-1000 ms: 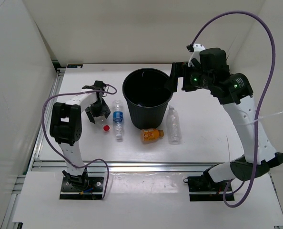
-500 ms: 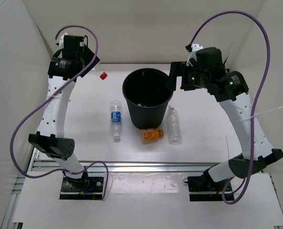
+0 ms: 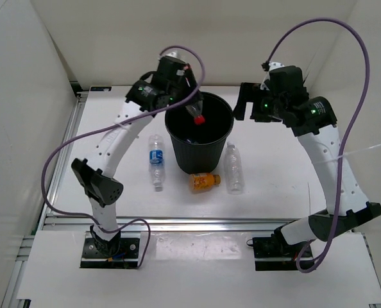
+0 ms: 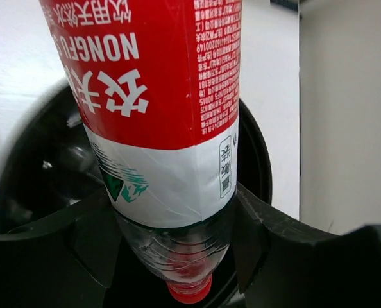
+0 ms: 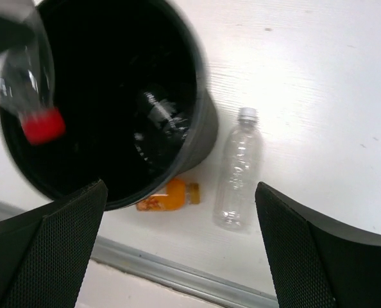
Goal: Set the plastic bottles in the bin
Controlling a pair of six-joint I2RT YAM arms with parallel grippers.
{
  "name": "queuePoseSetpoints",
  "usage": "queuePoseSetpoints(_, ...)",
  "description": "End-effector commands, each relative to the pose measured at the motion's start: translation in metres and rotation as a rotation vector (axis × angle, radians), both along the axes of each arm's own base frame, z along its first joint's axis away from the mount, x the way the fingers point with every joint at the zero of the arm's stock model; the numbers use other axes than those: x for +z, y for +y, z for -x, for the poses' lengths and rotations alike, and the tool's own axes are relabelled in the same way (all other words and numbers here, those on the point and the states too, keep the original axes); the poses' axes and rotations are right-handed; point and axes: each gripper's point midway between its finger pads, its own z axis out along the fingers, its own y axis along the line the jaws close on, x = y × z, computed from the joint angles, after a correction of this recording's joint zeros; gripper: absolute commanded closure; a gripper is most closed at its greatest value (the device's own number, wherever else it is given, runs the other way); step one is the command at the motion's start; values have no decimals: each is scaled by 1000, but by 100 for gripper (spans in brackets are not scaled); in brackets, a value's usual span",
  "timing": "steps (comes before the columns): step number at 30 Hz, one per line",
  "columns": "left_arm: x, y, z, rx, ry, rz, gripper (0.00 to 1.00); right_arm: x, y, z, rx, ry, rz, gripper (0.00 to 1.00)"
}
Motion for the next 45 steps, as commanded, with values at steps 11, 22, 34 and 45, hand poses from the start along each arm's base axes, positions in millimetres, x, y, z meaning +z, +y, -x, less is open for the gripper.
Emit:
queuePoseSetpoints(11, 101, 57, 63, 66, -277, -49, 0, -87, -62, -7, -265, 289, -184, 0)
queuePoseSetpoints(22, -75, 209, 103, 481, 143, -115, 0, -243, -27, 1, -163, 602, -116, 0)
queuePoseSetpoints(34, -165, 238, 135, 546, 377, -11, 0, -336, -19, -6, -140, 807, -47, 29)
queuePoseSetpoints(45, -189, 238, 125, 624, 431, 41, 0, -159, -54, -27, -321, 509, -217, 66)
